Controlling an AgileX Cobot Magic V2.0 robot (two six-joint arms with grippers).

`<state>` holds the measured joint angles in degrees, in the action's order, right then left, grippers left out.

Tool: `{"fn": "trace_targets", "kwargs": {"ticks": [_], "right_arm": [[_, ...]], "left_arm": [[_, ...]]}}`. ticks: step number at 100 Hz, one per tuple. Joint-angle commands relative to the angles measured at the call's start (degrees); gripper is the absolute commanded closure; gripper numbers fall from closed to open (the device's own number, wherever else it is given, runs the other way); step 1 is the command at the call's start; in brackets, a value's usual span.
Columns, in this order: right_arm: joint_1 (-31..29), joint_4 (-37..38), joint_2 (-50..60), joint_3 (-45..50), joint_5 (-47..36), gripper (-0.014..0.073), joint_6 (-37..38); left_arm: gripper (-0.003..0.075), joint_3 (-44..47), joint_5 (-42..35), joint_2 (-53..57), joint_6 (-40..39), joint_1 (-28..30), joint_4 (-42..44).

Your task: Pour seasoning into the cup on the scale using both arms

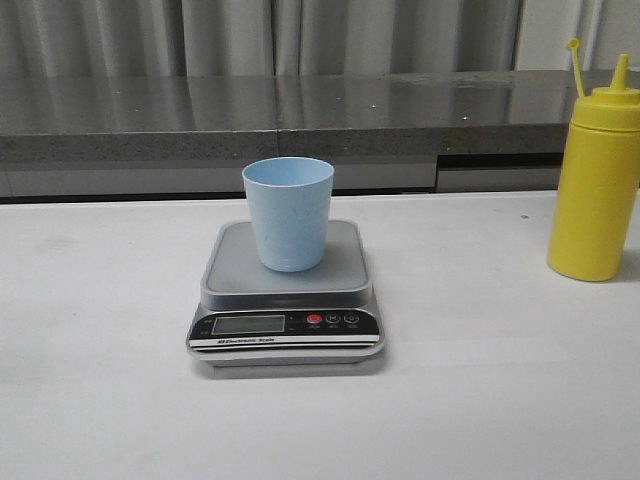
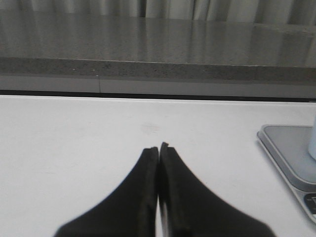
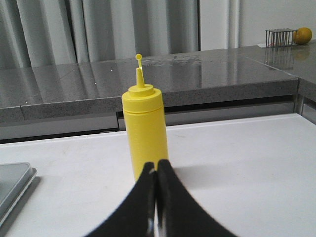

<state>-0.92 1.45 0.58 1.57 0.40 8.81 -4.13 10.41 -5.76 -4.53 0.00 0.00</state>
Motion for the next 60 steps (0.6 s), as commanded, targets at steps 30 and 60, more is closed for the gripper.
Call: {"fn": "trace_targets", "kwargs": {"ticks": [30,60], "right_arm": [[0.1,-0.1,1.2,-1.0,-4.3,0.0661,-0.5],[0.1,-0.1,1.2,-1.0,-4.3,0.0661,-0.5]], "left_arm": [[0.0741,6.5,-6.1,7.8,-0.6,1.7,0.0],[0.0741,6.5,-6.5,7.8,-0.6,1.7,0.0]]}}
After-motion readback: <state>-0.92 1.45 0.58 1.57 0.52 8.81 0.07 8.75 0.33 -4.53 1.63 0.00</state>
